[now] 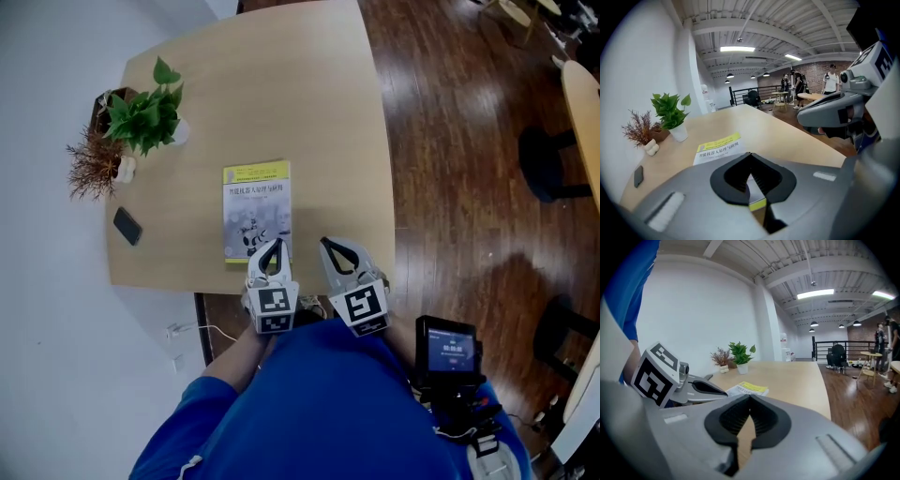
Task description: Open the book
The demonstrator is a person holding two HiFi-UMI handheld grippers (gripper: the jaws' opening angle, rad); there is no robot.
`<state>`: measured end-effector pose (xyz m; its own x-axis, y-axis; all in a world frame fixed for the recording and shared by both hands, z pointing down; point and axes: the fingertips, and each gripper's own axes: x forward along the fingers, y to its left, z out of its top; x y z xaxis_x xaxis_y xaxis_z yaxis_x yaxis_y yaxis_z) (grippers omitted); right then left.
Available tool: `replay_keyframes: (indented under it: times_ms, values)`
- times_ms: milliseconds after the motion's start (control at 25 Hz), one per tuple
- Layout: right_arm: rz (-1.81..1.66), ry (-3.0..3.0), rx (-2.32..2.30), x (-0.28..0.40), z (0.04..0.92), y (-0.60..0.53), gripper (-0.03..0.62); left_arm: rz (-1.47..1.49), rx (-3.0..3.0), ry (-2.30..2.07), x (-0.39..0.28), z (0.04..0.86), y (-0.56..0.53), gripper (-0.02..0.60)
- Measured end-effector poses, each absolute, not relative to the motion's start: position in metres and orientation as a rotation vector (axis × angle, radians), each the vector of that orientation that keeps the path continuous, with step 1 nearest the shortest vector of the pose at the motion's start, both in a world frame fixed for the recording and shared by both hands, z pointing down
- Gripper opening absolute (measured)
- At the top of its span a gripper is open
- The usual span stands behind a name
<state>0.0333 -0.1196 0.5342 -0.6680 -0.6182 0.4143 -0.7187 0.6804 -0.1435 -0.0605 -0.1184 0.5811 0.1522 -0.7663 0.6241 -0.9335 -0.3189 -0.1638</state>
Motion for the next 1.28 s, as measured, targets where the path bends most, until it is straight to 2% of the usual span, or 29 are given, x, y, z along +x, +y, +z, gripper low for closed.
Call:
replay_keyframes:
  times_ms: [200, 280, 360, 600, 800, 1280]
  values:
    - [0.455, -2.562, 1.033, 0.035, 0.544, -0.122, 0.003, 1.048, 2.113, -1.633, -0.057, 0.6, -0.125, 0.009]
    - [0.468, -2.561, 1.03, 0.037, 0.547, -0.122, 0.002, 1.074, 2.1, -1.604, -0.053, 0.607, -0.126, 0.105]
    - [0.49, -2.559, 1.021, 0.04, 0.55, -0.127, 0.002, 1.106, 2.072, -1.587, -0.049, 0.614, -0.131, 0.128]
    - [0.538, -2.55, 1.014, 0.055, 0.558, -0.14, 0.002, 1.225, 1.985, -1.576, -0.043, 0.634, -0.145, 0.138]
    - [0.535, -2.546, 1.023, 0.061, 0.56, -0.145, 0.002, 1.265, 1.949, -1.603, -0.043, 0.644, -0.152, 0.172]
    - [0.564, -2.556, 1.011, 0.063, 0.56, -0.146, 0.002, 1.309, 1.816, -1.625, -0.055, 0.662, -0.157, 0.176]
